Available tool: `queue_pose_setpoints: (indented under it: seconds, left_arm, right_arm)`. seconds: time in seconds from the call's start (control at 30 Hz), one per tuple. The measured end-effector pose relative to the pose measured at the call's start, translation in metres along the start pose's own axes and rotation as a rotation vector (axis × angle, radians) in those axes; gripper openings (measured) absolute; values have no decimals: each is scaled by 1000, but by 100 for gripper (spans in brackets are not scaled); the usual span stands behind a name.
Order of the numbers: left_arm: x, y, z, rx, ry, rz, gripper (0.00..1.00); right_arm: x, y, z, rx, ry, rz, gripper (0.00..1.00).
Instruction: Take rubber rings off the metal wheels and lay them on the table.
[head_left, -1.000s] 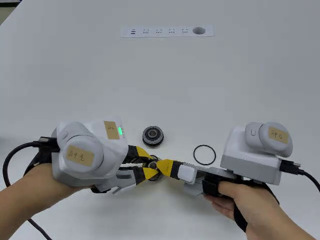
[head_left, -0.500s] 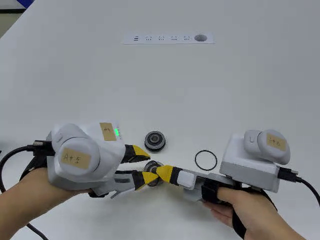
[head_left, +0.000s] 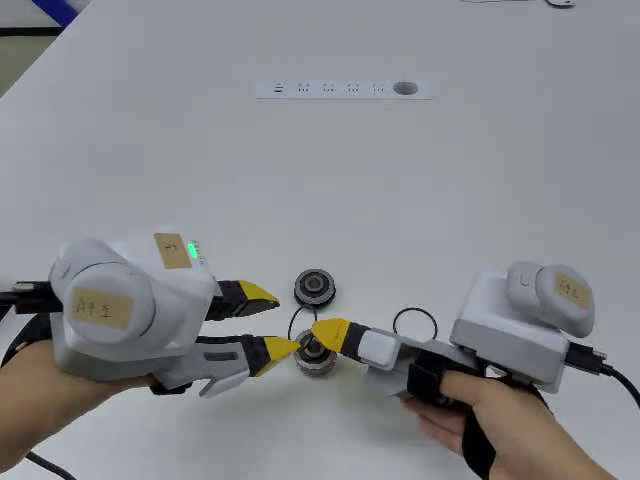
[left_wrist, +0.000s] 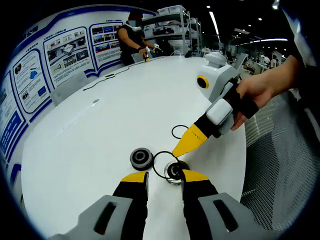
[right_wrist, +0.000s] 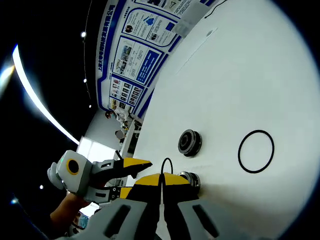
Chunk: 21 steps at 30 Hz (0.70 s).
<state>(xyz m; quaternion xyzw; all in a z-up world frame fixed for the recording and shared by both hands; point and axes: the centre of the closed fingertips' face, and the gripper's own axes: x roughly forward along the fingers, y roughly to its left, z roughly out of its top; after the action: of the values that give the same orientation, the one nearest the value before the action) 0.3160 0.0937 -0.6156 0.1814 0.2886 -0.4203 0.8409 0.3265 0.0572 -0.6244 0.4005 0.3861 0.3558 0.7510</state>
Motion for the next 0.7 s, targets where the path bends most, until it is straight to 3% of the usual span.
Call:
queue_pose_setpoints:
  seconds: [0.3, 0.53, 0.7]
  left_arm:
    - [-5, 4, 9, -29, -46, 14, 29]
    - [-8, 3, 12, -41, -66, 20, 29]
    - [-10, -1, 13, -49, -72, 22, 29]
  right_arm:
    - [-33, -37, 29, 54, -112, -93, 2]
    - [-52, -66, 34, 102, -161, -171, 2]
    - [-58, -72, 37, 121, -186, -197, 2]
